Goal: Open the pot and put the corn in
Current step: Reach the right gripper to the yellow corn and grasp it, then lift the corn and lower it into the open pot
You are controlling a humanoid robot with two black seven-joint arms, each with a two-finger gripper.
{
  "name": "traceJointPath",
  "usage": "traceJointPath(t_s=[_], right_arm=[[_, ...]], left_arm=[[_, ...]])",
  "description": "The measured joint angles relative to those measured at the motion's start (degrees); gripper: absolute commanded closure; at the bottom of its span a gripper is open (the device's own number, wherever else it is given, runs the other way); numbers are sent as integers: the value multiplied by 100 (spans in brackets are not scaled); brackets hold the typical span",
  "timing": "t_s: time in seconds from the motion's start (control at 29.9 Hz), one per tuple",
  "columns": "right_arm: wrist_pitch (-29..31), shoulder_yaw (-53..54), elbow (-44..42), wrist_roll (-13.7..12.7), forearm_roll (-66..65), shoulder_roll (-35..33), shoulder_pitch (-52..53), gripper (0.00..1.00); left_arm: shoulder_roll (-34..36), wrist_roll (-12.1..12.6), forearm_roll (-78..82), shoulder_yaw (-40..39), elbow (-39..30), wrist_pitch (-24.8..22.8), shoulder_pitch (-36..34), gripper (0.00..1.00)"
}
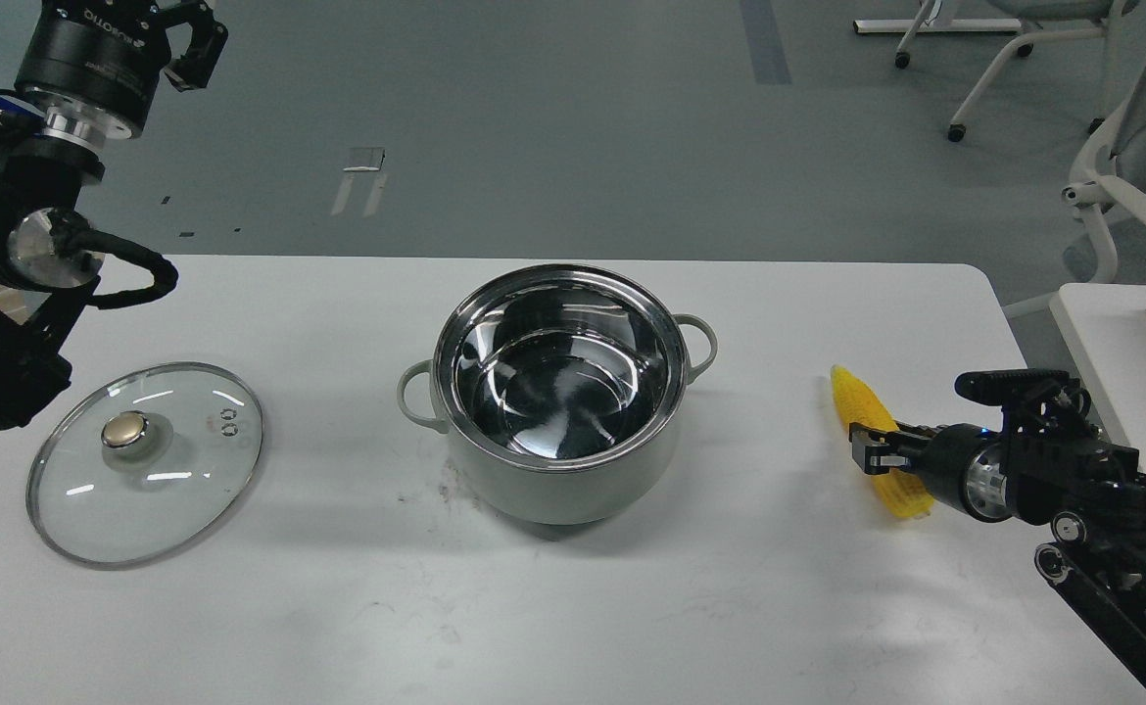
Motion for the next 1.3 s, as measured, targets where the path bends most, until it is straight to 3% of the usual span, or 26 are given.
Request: traceJointPath(t_s=[0.03,0.07,0.27,0.47,0.64,0.87,1.1,1.24,1.3], right_arm=[[0,-2,-3,-5,0,-19,0,95],[0,-2,-3,-9,0,-33,0,100],[6,115,243,-8,56,-132,13,100],[-19,1019,898,42,109,-161,169,100],[0,1173,1294,60,441,282,936,100],[3,142,1239,13,562,1341,1817,100],[3,-1124,667,33,545,1530,2296,100],[3,-1350,418,53,538,1771,2476,81],[3,-1381,350,53,536,1885,2498,67]], left_arm=[[0,0,2,1,-2,4,0,2],[0,0,4,2,-5,5,0,2],[-8,8,6,5,-41,16,-29,2],[18,9,12,5,-64,15,-93,2],[42,9,12,5,-72,4,-100,2],[88,48,22,10,-72,-17,-100,2],[121,62,40,6,-71,-43,-105,2],[121,62,47,6,-71,-52,-114,2],[118,62,48,4,-70,-53,-145,2]])
